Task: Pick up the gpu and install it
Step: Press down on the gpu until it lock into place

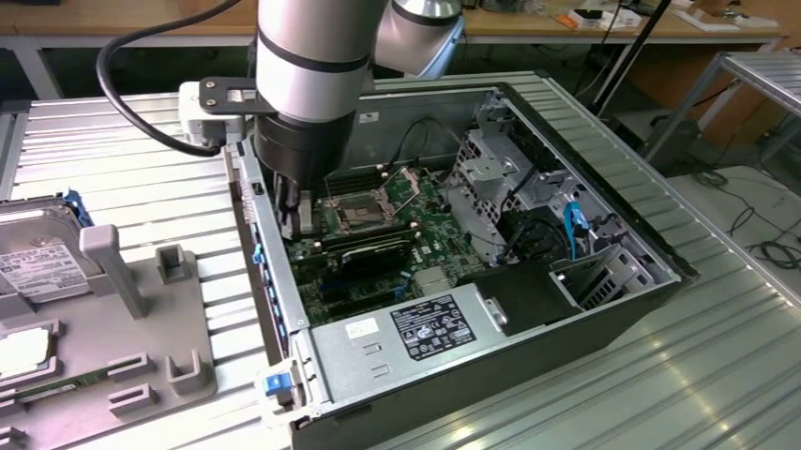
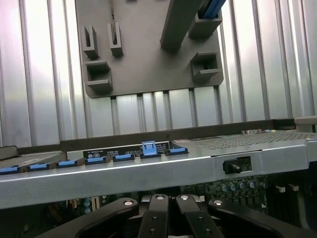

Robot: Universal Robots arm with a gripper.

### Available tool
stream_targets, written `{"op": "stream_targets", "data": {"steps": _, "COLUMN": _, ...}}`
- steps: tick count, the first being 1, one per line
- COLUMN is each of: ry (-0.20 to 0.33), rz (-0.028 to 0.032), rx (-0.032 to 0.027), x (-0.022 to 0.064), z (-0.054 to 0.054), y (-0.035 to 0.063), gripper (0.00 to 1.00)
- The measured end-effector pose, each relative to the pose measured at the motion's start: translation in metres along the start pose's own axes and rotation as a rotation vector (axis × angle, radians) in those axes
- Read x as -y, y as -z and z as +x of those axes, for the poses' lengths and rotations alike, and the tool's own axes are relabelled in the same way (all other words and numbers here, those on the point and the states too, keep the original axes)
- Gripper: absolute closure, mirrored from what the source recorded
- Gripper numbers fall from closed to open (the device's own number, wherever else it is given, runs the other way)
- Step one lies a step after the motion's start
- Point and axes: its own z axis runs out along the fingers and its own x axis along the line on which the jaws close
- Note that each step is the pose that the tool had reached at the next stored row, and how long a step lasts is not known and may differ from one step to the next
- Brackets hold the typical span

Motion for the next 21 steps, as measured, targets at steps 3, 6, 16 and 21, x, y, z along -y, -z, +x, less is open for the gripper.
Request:
{"op": "stream_targets", "data": {"steps": 3, "ry": -0.001, "rz": 0.0004, "rx": -0.0063, "x": 0.0, "z": 0.0001, "y": 0.0, "gripper": 0.89}}
{"op": "stream_targets", "data": {"steps": 6, "ry": -0.003, "rz": 0.001, "rx": -0.0059, "x": 0.0001, "z": 0.0001, "y": -0.0009, "gripper": 0.89}}
{"op": "stream_targets", "data": {"steps": 16, "ry": -0.005, "rz": -0.0046, "rx": -0.0041, "x": 0.0001, "z": 0.0, "y": -0.0021, "gripper": 0.89}}
{"op": "stream_targets", "data": {"steps": 21, "ry": 0.005, "rz": -0.0239, "rx": 0.0746, "x": 0.0015, "z": -0.0003, "y": 0.0042, "gripper": 0.89}}
